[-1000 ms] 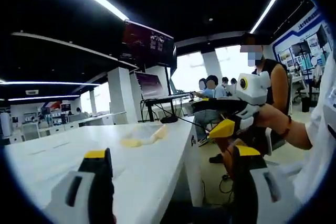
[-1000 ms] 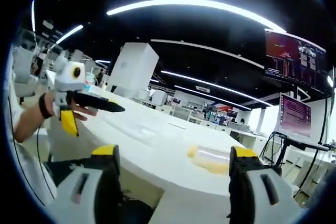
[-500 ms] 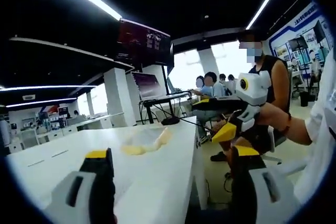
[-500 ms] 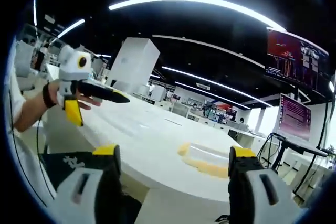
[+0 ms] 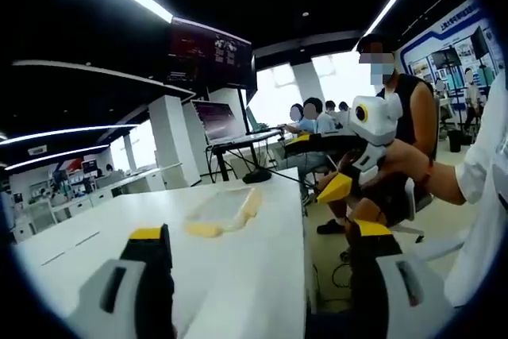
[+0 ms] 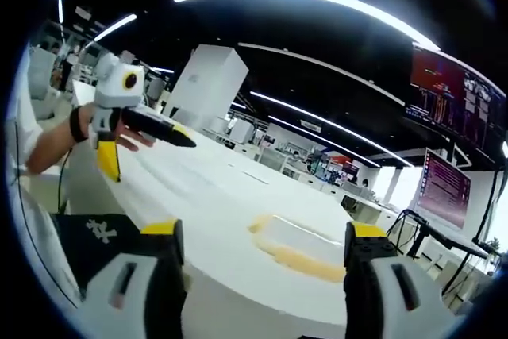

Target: Snap each plastic latch of the storage box into its locked position after aligning the lid with the box until every specified latch is closed and the lid sits flush.

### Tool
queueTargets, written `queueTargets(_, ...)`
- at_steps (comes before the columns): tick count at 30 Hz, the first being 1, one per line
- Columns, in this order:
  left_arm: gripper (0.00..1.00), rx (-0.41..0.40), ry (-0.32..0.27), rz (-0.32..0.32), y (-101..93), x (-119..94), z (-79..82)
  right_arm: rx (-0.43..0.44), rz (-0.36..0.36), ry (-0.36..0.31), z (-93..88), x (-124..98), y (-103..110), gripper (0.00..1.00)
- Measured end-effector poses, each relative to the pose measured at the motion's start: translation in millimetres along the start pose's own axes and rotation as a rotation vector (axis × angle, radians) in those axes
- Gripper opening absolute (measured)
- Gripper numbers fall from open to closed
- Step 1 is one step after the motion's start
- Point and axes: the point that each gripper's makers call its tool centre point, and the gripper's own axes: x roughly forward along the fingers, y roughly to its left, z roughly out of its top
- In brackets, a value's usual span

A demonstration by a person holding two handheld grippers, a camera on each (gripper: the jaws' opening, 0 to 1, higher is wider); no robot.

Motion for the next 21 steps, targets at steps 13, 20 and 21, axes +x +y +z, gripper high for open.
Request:
queueTargets(13, 0.91, 0.014, 0.034, -0.014, 8.7, 15.4, -1.2, -0.071, 0.033, 0.018, -4.6, 9.7, -10.2, 0.77)
queueTargets(20, 0.90, 0.044, 0.068, -0.015, 11.6, 25.0, -1.7, -0.097, 0.029, 0.050, -13.1, 11.6, -21.8, 0.76)
queueTargets(21, 0.89, 0.048, 0.077, -0.014, 12.2, 26.8, -2.5, -0.100, 0.029, 0.055, -14.2, 12.2, -23.9, 0.75)
